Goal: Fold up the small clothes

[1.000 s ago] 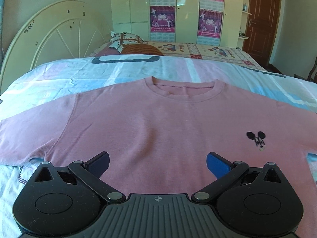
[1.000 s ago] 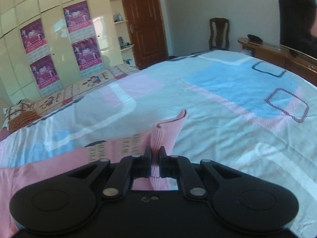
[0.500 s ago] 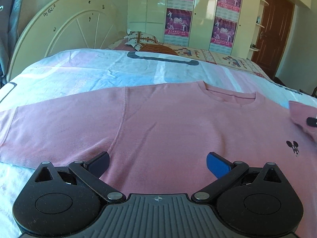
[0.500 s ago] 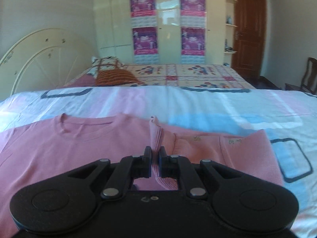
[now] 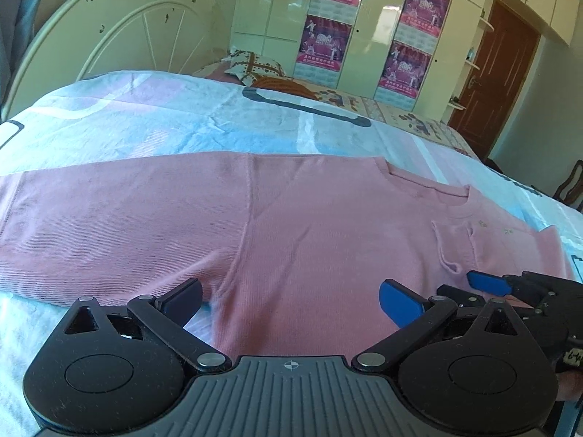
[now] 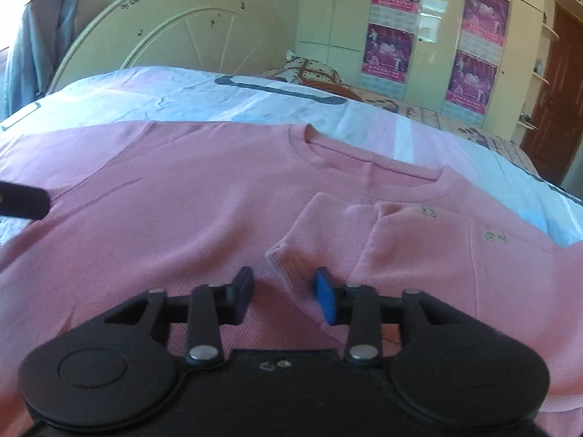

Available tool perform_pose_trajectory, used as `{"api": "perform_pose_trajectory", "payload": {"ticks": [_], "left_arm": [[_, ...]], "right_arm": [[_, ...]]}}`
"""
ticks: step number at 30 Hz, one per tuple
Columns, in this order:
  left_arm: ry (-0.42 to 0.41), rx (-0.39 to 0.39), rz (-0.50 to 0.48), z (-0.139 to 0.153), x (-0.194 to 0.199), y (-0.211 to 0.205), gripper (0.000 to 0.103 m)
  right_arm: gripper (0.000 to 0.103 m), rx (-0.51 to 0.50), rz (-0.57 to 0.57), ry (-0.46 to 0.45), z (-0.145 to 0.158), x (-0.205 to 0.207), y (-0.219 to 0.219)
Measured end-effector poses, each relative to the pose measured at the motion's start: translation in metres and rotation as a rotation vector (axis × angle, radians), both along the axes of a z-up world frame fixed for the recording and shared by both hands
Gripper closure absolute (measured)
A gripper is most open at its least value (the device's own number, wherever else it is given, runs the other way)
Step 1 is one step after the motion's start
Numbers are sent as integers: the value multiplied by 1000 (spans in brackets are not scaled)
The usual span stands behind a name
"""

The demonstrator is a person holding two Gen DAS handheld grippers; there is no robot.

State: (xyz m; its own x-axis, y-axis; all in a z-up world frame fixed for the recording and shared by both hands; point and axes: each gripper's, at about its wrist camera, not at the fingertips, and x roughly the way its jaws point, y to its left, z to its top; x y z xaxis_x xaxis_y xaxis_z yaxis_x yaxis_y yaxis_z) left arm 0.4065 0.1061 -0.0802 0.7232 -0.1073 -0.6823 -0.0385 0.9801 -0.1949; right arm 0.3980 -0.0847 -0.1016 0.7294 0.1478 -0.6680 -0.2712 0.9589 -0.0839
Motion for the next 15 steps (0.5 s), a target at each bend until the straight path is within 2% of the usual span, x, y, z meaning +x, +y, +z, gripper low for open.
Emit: {"api": "perform_pose_trajectory", "payload": {"ticks": [2,4,5,6,7,11,14,15], "left_arm": [[-5,-42,-32,1,7,-11,1],[-15,-91,-85,1,18,-28,1],[-20,-110,-118,0,24,-39,6],[-11,-123,-159,-2,33,-52,27],[10,-136,-191,-6,42,-64,36],[72,-165,-269,-18,70,-113,36],[113,-158,-287,-28,86,-141,36],[115,-160,-285,-30,90,-148,42]], "right_arm": [[65,16,-15,-18,6,-8,-6],[83,60,-69,-32,13,-17,-23],[90,87,-104,-35,16,-19,-34],[88,106,-141,-40,18,-23,-45],[88,116,-177,-49,20,-27,-55],[88,131,-289,-74,29,-46,-99],[88,140,-369,-84,34,-60,-130],[88,146,-397,-86,35,-63,-140]]}}
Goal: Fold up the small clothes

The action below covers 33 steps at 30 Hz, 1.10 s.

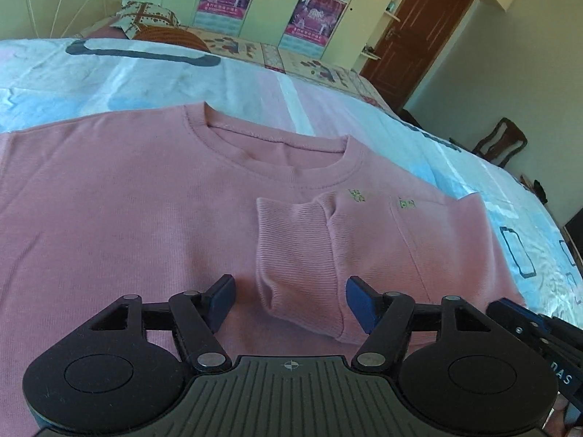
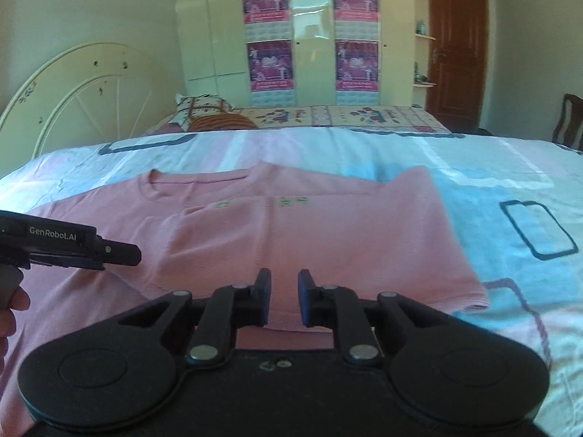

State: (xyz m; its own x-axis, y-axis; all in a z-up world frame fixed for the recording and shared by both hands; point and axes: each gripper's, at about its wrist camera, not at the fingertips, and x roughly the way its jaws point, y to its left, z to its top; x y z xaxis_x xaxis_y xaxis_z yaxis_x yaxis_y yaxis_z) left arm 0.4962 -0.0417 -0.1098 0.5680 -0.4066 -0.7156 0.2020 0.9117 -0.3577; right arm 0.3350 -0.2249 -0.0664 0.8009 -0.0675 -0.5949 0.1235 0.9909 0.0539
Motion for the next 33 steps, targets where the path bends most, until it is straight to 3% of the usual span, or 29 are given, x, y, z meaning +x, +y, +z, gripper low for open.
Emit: {"api": "perform_pose_trajectory", "payload": {"ticks": [1,2,8,11,13,17,23,26,29,30,32,33], "left_arm": [[-1,4,-5,-1,3,-6,77],[5,17,-9,-3,5,-10,99],[-111,-4,52,18,-12,11,97],[-176,36,98,30,-20,33,97],[-167,61,96,27,-18,45,97],[-153,90,76,18,-17,45,97],[-186,83,143,10,-28,54,97],[-216,101,163,5,-40,54,97],[-185,91,165,-5,-40,57,97],[-181,93,174,-6,-39,58,94],[-194,89,193,-4,-33,61,50],[-217,90,212,-2,-30,62,19]], "right_arm": [[88,6,-28,-2,1,-4,-10],[88,13,-58,-4,1,-8,-20],[88,74,-213,-9,1,-23,-72],[88,101,-260,-23,1,-27,-89],[88,123,-279,-18,-2,-27,-99],[88,142,-273,0,-7,-20,-107],[88,138,-207,17,-9,-9,-103],[88,107,-174,90,-20,-1,-100],[87,106,-174,124,-29,1,-101],[87,110,-172,120,-29,0,-103],[87,106,-165,102,-25,-2,-103],[86,104,-161,94,-24,-2,-104]]}}
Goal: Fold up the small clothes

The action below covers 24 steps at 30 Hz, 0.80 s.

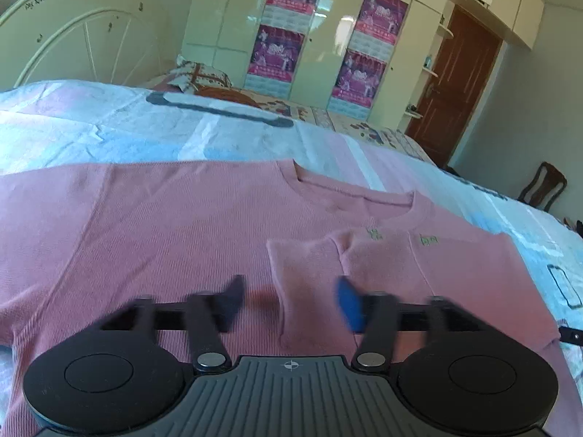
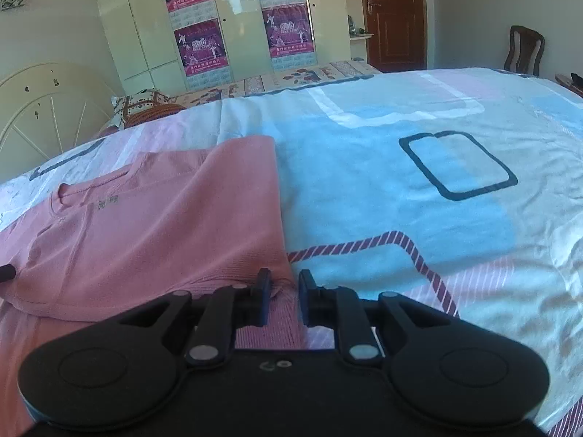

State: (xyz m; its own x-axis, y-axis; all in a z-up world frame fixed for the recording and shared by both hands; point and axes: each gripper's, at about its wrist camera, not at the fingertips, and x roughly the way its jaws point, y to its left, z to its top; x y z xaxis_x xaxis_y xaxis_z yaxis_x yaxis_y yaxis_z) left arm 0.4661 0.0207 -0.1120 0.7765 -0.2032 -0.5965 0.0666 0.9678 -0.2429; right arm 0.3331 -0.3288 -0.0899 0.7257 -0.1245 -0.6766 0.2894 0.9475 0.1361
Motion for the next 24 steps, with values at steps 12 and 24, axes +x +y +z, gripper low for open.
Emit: {"api": "perform_pose_trajectory", "payload": {"ticks": [12,24], "left_arm": [[-45,-40,20,4,16,-8,99],[40,55,-10,-16,31,-8,98]], "right_arm": [[86,-16,34,12,-7,13,0],[87,-14,105,-59,10,50,0]]}}
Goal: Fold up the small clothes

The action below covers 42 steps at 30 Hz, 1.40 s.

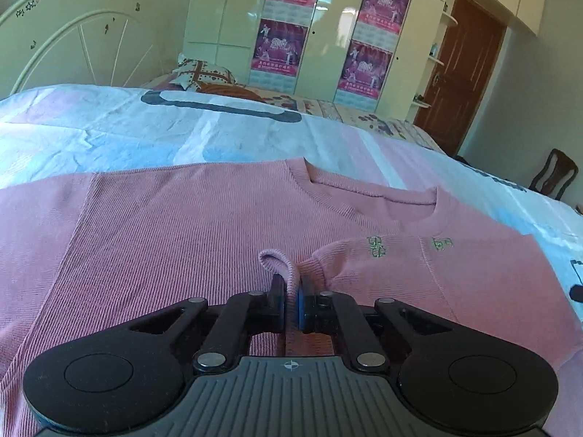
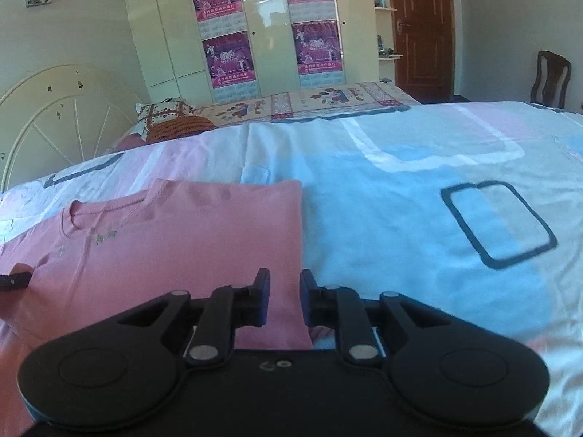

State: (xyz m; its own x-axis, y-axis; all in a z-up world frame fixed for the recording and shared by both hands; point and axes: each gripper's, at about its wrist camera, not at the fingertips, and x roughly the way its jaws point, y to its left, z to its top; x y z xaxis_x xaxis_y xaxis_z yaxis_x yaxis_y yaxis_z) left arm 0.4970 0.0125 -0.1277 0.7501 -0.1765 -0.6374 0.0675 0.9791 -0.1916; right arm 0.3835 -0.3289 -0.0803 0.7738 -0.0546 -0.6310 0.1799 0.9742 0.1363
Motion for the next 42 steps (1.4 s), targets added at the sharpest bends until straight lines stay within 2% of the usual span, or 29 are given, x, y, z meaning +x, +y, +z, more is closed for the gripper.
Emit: {"api": "perform_pose_trajectory", "payload": {"ticks": [2,4,5,6,8,10,12,14,15,17,18,19,20,23,27,28,29,30,32,35,36,37,39,41,42], "left_arm": [[-9,17,64,5,-2,3,86],[-66,93,198,16,-12,5,34],[-100,74,191,20,-16,4,35],[-111,37,143,24,-16,0,36],[-111,51,30,28,-12,-24,47],[-90,64,-98,25,-4,-54,48],[-58,103,-129,15,5,-71,48],[-56,131,-101,9,10,-69,47],[-62,126,-92,9,9,-62,48],[-64,130,-108,7,6,-51,54],[-70,174,-127,6,1,-52,58],[-74,197,-142,7,-1,-54,58],[-75,201,-142,7,-1,-55,58],[-72,176,-123,6,3,-57,58],[-57,138,-106,15,2,-57,52],[-79,129,-105,21,-3,-58,38],[-111,122,-100,27,-13,-58,30],[-141,113,-104,33,-23,-59,27],[-157,97,-130,37,-40,-61,28],[-99,125,-164,23,-56,-62,28],[-34,153,-165,12,-55,-62,28],[-27,175,-167,6,-59,-60,28],[-60,186,-156,15,-72,-59,28],[-132,164,-153,24,-89,-56,28],[-155,187,-154,26,-95,-58,28]], "right_arm": [[89,-1,57,-10,-1,26,11],[92,-17,123,5,-4,48,26],[92,-32,159,11,-6,56,35],[92,-41,191,17,-8,62,43],[93,-50,248,31,-12,71,55],[94,-53,314,53,-17,75,68],[94,-49,394,48,-17,74,78],[97,-96,447,34,-15,73,81],[97,-107,425,30,-14,74,74],[98,-166,263,38,-17,85,40],[103,-166,167,48,-20,92,18],[103,-111,91,55,-23,98,-11],[103,-30,82,45,-22,100,-30],[103,-79,109,77,-18,105,-32],[103,-53,99,99,-18,97,-33],[101,-43,105,112,-16,95,-31],[100,-41,117,119,-13,88,-28],[96,-44,126,124,-11,79,-26],[86,-24,135,113,-5,56,-21],[88,-12,152,109,-9,11,-9],[88,-49,151,123,-16,-1,-4],[88,-94,143,106,-20,-13,0],[87,-108,107,99,-14,-28,4],[86,-95,91,52,-1,-41,10],[85,-101,103,31,3,-46,15]]}}
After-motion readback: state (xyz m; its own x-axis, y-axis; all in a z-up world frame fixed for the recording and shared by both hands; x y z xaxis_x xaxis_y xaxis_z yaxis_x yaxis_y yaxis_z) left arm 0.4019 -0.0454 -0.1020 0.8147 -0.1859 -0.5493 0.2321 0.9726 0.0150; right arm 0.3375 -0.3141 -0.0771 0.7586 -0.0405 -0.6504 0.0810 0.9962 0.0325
